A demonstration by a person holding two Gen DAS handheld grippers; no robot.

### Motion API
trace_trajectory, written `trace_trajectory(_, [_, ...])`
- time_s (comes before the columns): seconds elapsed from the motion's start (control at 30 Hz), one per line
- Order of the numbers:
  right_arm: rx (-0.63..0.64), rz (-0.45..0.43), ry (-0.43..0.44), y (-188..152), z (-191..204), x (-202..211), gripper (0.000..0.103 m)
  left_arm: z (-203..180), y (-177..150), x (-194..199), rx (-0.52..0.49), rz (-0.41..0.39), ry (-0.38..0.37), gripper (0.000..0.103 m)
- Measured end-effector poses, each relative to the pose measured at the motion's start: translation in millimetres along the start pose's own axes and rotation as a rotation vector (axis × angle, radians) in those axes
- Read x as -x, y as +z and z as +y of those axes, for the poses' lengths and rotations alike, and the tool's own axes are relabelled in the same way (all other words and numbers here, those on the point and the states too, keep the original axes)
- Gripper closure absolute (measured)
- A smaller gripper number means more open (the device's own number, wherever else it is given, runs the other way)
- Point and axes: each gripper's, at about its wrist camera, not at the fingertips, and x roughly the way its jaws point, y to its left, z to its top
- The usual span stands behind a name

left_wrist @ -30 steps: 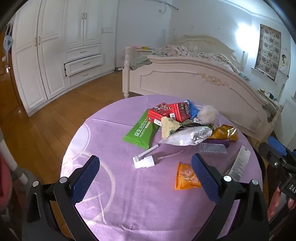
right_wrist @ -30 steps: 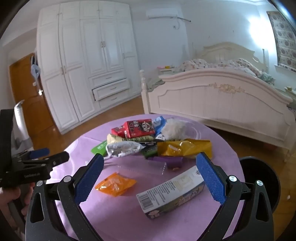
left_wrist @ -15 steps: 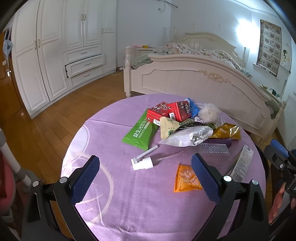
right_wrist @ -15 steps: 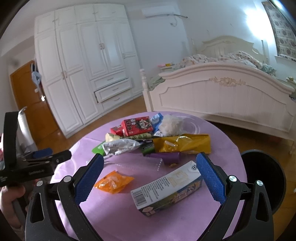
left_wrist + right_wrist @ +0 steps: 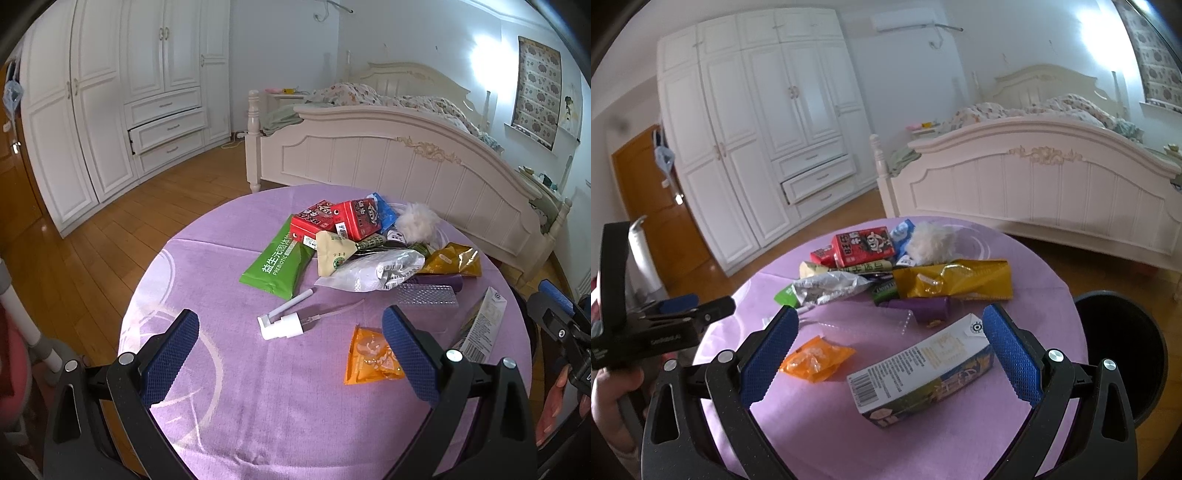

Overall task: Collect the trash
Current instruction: 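Move both tools toward the pile of snack trash on the table, then grasp a red milk carton with the left tool while the right tool grasps another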

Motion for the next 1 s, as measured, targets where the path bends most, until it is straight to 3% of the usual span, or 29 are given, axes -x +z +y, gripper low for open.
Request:
trace_trajectory(0.8, [-0.002,0.023,-0.003,-5,-10,-14,0.005,2,1,-14,-0.002,0.027,-0.005,0.005])
trace_trajectory(0.97, [-0.018,0.053,0.075,15,-26,-29,0.005,19,8,-30,0.031,0.056,-0.074,0.005])
trace_trajectory(1.0, [-0.029,0.059,0.089,22,-31,-32,0.005,33,15,-36,0.061,0.063,-0.117,0.005])
